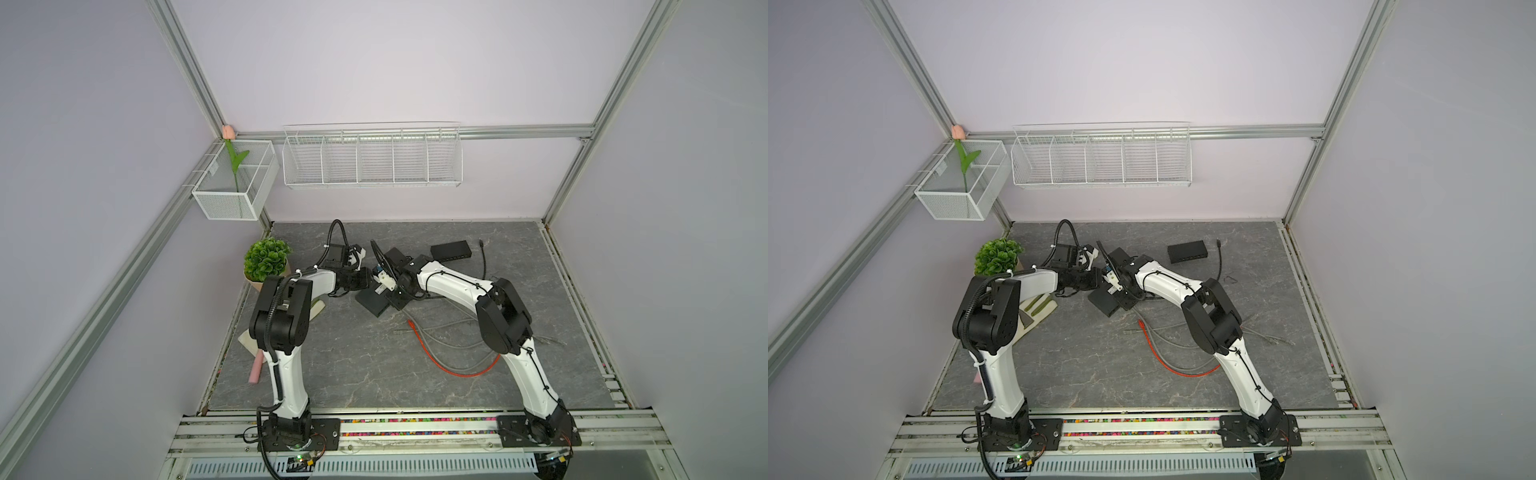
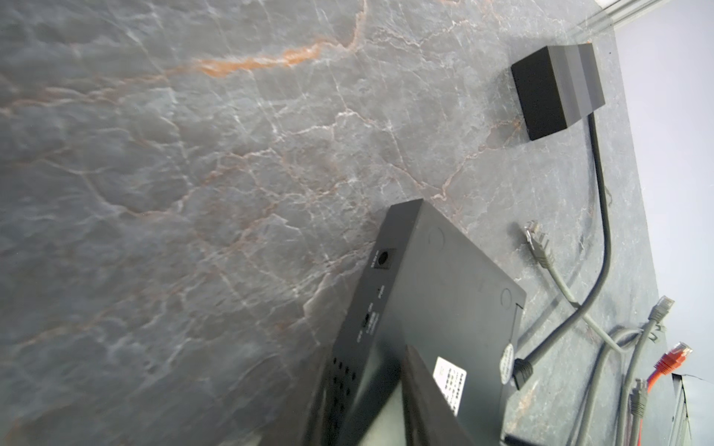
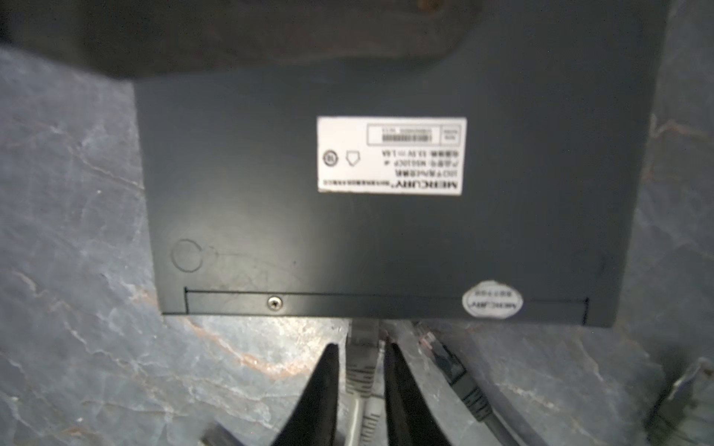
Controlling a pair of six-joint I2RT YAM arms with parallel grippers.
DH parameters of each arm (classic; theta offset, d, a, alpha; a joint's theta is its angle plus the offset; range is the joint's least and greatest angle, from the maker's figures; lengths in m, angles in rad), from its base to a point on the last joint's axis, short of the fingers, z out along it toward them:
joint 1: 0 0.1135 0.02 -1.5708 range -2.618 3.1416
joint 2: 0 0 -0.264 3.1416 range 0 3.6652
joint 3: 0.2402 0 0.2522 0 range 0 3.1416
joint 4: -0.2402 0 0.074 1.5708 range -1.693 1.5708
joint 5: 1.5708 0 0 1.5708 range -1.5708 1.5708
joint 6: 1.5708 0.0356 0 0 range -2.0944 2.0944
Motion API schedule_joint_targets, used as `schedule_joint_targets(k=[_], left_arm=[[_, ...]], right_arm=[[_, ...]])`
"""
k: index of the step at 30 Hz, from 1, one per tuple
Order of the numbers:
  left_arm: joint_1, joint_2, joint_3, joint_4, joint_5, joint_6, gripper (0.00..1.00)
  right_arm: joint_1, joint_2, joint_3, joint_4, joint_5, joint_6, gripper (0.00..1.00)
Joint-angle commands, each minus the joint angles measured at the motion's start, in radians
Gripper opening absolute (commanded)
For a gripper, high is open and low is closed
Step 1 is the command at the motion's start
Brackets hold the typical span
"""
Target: Insert the plug into the switch port
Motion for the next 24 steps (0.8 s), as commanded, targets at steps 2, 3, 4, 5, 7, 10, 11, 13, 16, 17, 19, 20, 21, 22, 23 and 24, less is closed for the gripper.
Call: schedule_joint_targets(k=[2,3,4,5,7,10,11,13,16,17,19,20,21,22,23,24], left_arm=[[-0.008,0.012,0.010,-0.056,0.001,0.020,0.32],[-0.006,0.012,0.010,-0.054,0.001,0.018,0.32],[-0.004,0.012,0.010,-0.054,0.000,0.017,0.32],[-0.003,0.012,0.010,-0.054,-0.001,0.015,0.32],[-0.001,0.010,0.008,-0.052,-0.002,0.015,0.32],[0.001,0.007,0.006,-0.050,-0.004,0.013,0.32],[0.002,0.005,0.006,-0.050,-0.003,0.013,0.32],[0.003,0.006,0.005,-0.048,-0.003,0.013,0.32],[0.003,0.006,0.006,-0.048,-0.002,0.011,0.32],[0.003,0.006,0.006,-0.048,-0.002,0.010,0.32],[0.003,0.008,0.007,-0.048,-0.002,0.011,0.32],[0.003,0.009,0.009,-0.048,-0.002,0.010,0.32],[0.003,0.010,0.009,-0.048,-0.001,0.013,0.32],[0.003,0.010,0.009,-0.048,-0.001,0.012,0.32],[0.003,0.014,0.009,-0.048,0.002,0.013,0.32],[0.003,0.016,0.010,-0.048,0.005,0.014,0.32]], right_arm=[[-0.001,0.012,-0.005,-0.019,0.013,-0.017,0.33],[-0.001,0.007,-0.013,-0.016,0.018,-0.018,0.33],[-0.002,-0.001,-0.023,-0.011,0.028,-0.018,0.33],[-0.003,-0.008,-0.032,-0.005,0.035,-0.018,0.33],[-0.001,-0.025,-0.051,0.003,0.052,-0.016,0.33],[-0.003,-0.040,-0.069,0.000,0.067,-0.019,0.32],[-0.004,-0.038,-0.071,-0.006,0.067,-0.021,0.32],[-0.007,-0.035,-0.074,-0.013,0.072,-0.023,0.30],[-0.006,-0.039,-0.086,-0.003,0.066,-0.020,0.25],[-0.006,-0.037,-0.086,0.001,0.063,-0.021,0.24],[-0.004,-0.035,-0.083,0.003,0.059,-0.020,0.22],[-0.004,-0.034,-0.080,0.002,0.058,-0.021,0.21],[-0.003,-0.032,-0.078,0.003,0.059,-0.022,0.19],[-0.003,-0.030,-0.073,0.003,0.058,-0.022,0.18],[-0.002,-0.029,-0.070,0.005,0.056,-0.023,0.16],[-0.003,-0.024,-0.065,0.003,0.055,-0.025,0.15]])
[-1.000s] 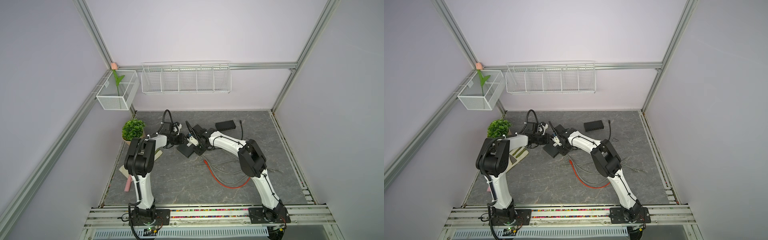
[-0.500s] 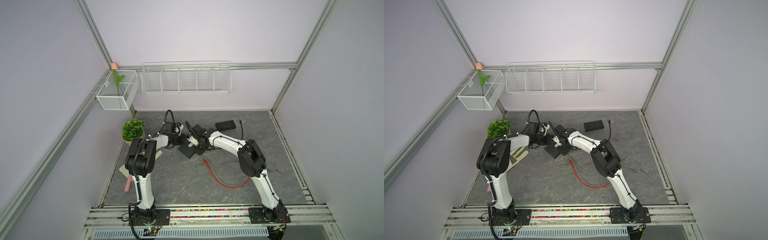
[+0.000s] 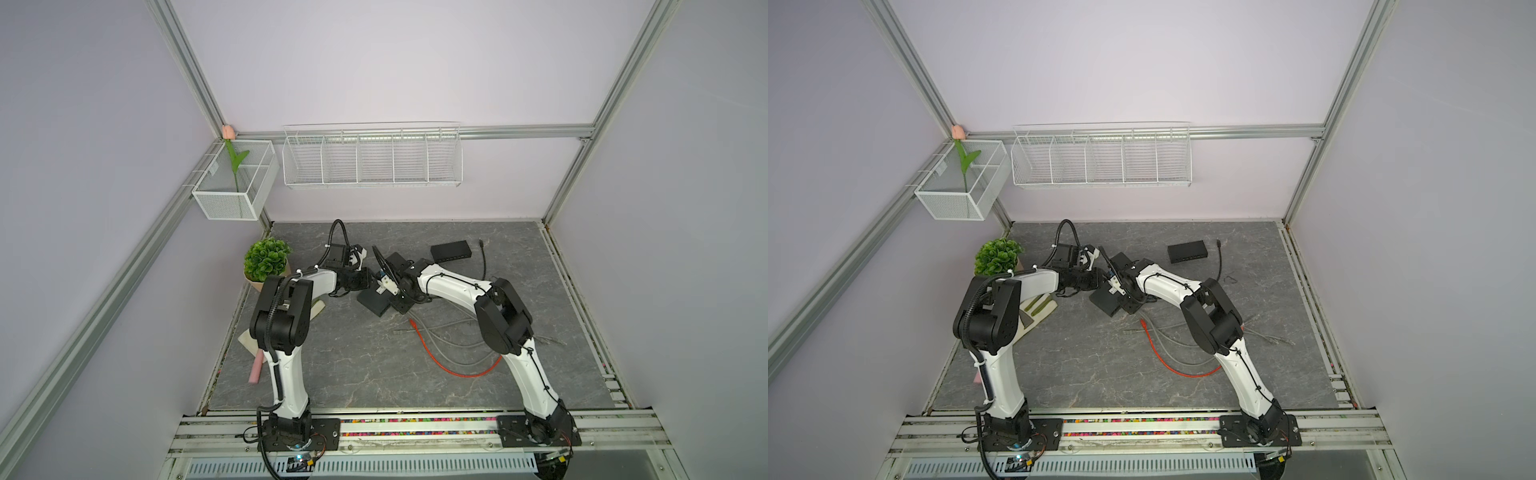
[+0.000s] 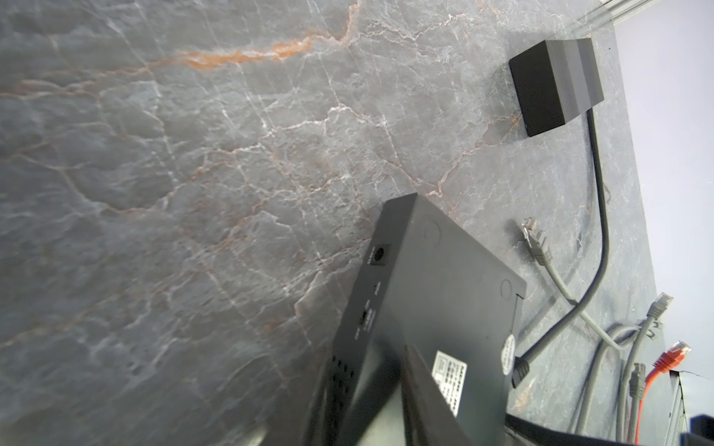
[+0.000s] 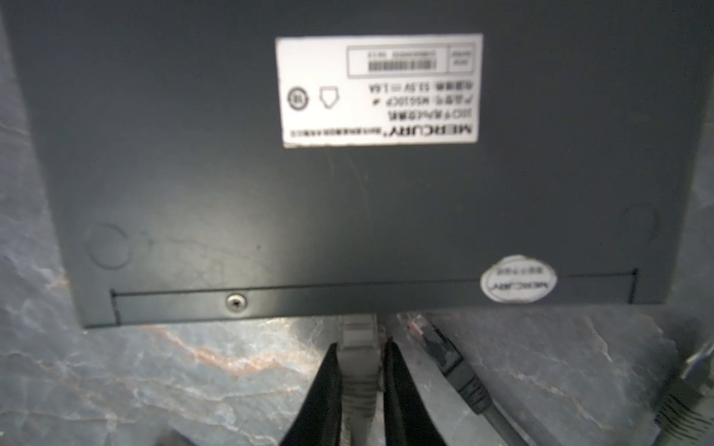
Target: Insert the plug into the switch port
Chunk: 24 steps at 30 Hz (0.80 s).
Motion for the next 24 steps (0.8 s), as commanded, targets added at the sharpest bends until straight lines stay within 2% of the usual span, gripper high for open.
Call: schedule_joint_targets(k=[1,11,17,24], left_arm=[[0.004,0.018,0.009,-0.043,0.005,0.016,0.32],[-0.014,0.027,0.027,-0.075,0.008,0.047,0.32],[-0.026,0.025,0.033,-0.092,0.021,0.076,0.31],[-0.055,0.044,0.060,-0.143,0.021,0.123,0.30]], right_arm=[[-0.001,-0.013,0.003,-0.007,-0.001,-0.019,0.14],[0.002,0.032,0.062,-0.025,-0.035,-0.046,0.15],[0.002,0.075,0.118,-0.045,-0.045,-0.073,0.08],[-0.021,0.101,0.157,-0.044,-0.077,-0.102,0.07]])
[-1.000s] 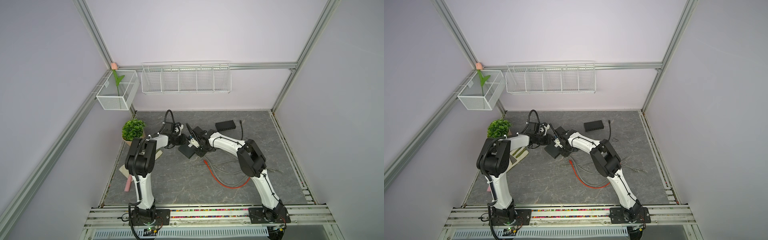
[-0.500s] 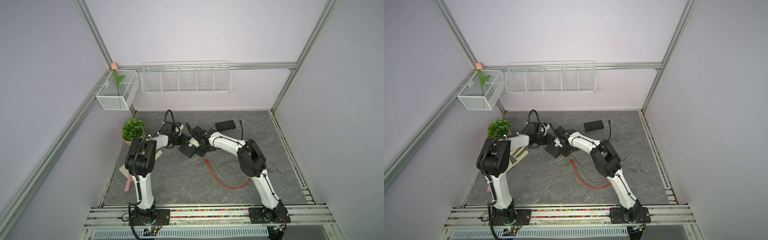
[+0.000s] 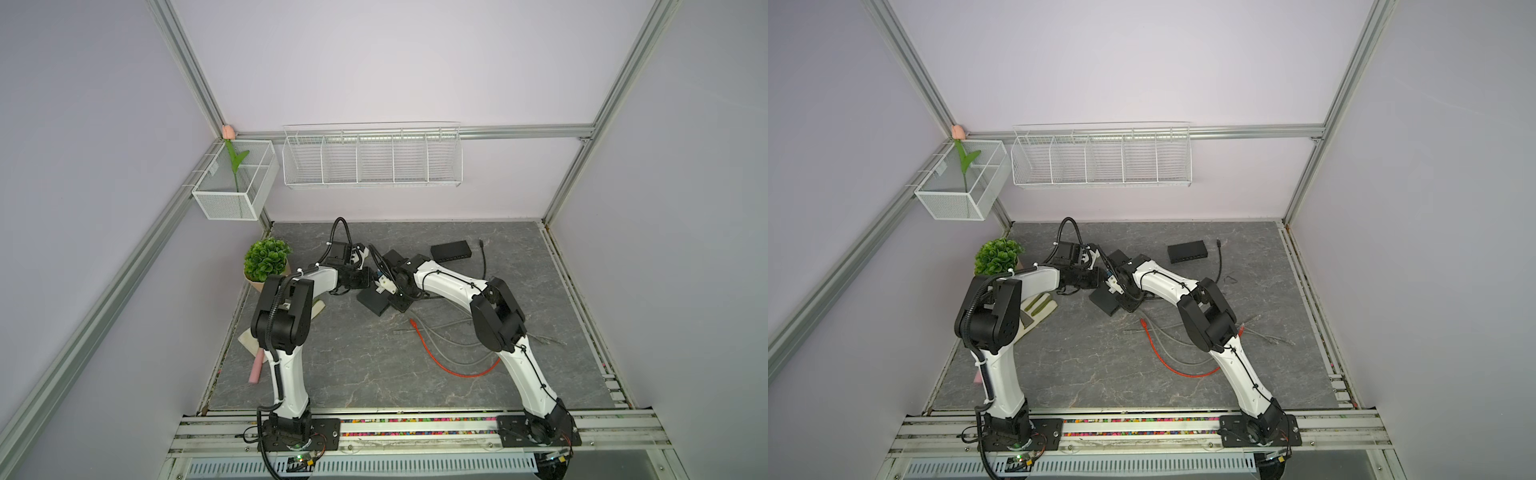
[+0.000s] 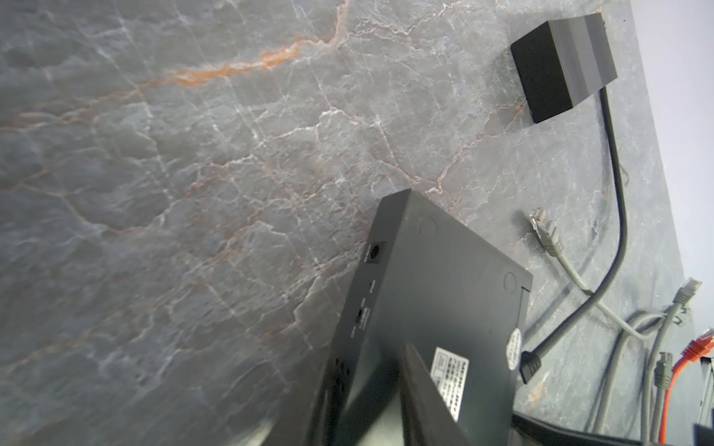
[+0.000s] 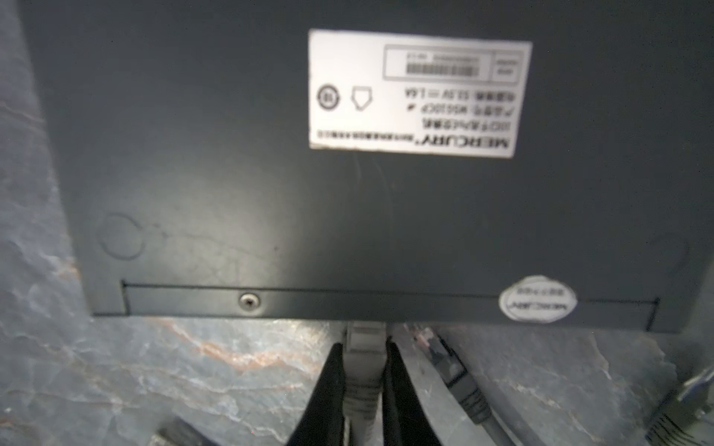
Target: Insert the plug into the switch port
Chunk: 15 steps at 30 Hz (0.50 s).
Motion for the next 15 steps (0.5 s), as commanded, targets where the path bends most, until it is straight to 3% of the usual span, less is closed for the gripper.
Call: schedule_joint_targets(k=[1,15], left_arm=[[-0.044,0.031,0.012,-0.084,0.048,0.046,0.30],[-0.081,0.031,0.013,-0.120,0.064,0.100,0.30]], right_arm=[[-0.019,0.039,0.036,0.073,-0.054,-0.038,0.07],[-0.035,0.135,0.231,0.040,-0.080,-0.077,0.07]])
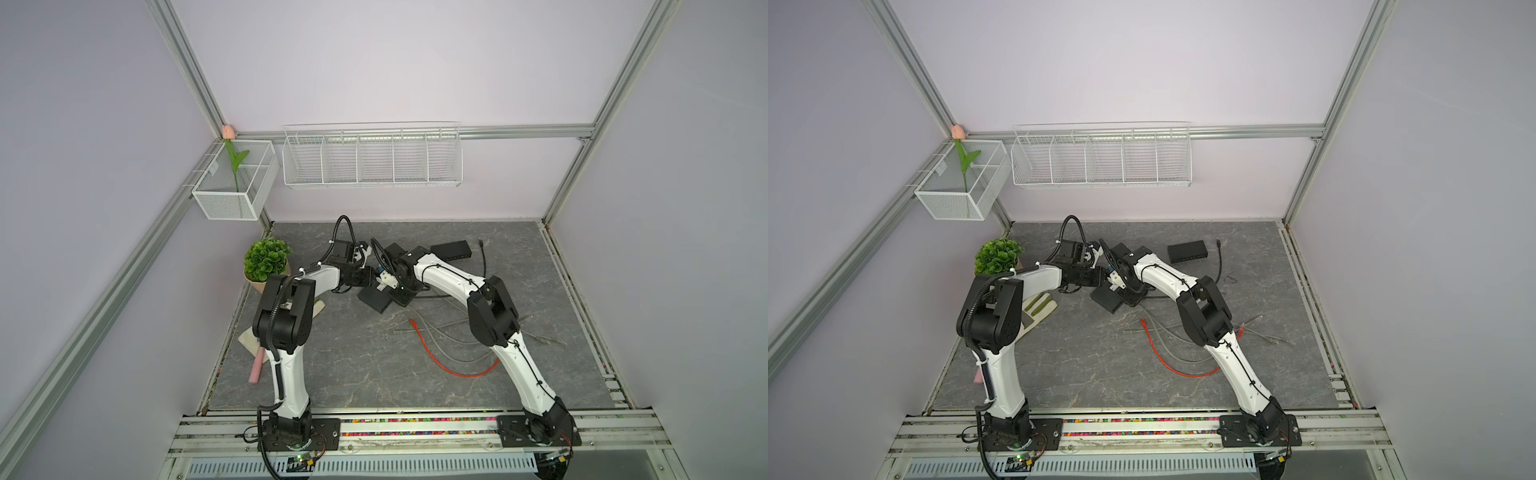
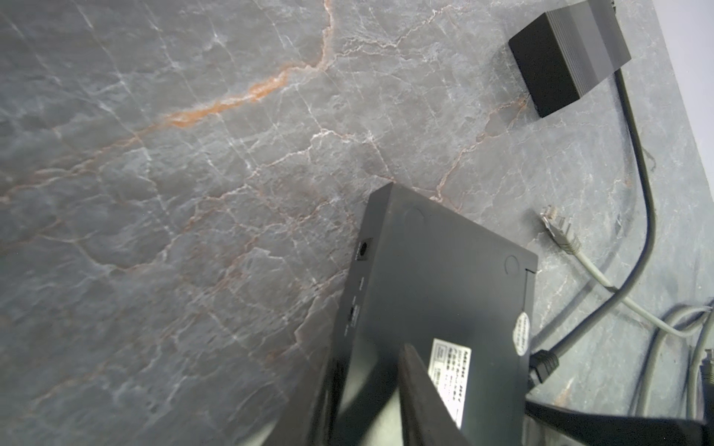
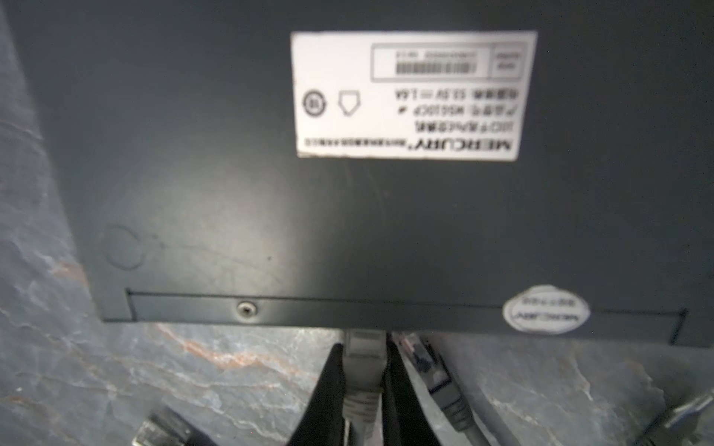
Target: Insert the plug into the switch port
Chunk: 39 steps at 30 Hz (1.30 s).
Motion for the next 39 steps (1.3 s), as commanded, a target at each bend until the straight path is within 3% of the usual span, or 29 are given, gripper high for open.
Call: schedule_joint_targets(k=[1,14,16,20,26,31,34,37,39], left_arm=[[-0.070,0.027,-0.002,-0.118,0.102,0.030,0.30],[-0.077,0.011,-0.004,-0.134,0.061,0.026,0.29],[-0.056,0.000,-0.019,-0.106,0.061,-0.004,0.28],[-0.003,-0.048,-0.072,-0.016,0.076,-0.077,0.27],[0.044,-0.132,-0.105,0.028,0.049,-0.143,0.29],[0.058,-0.194,-0.114,0.031,0.002,-0.170,0.29],[0.058,-0.228,-0.126,0.026,-0.027,-0.177,0.29],[0.043,-0.250,-0.140,0.020,-0.034,-0.172,0.29],[0.002,-0.250,-0.129,-0.027,-0.097,-0.144,0.30]], right_arm=[[-0.001,0.039,0.054,0.178,-0.027,-0.036,0.07],[-0.007,0.060,0.106,0.186,-0.039,-0.047,0.09],[-0.008,0.022,0.045,0.213,-0.031,-0.047,0.15],[-0.009,-0.055,-0.064,0.247,-0.031,-0.052,0.40],[0.003,-0.162,-0.181,0.235,-0.044,-0.071,0.54],[0.005,-0.311,-0.328,0.300,0.031,-0.053,0.54],[-0.004,-0.376,-0.396,0.333,0.087,-0.052,0.49],[-0.009,-0.394,-0.433,0.331,0.071,-0.062,0.43],[-0.008,-0.381,-0.442,0.326,0.041,-0.069,0.42]])
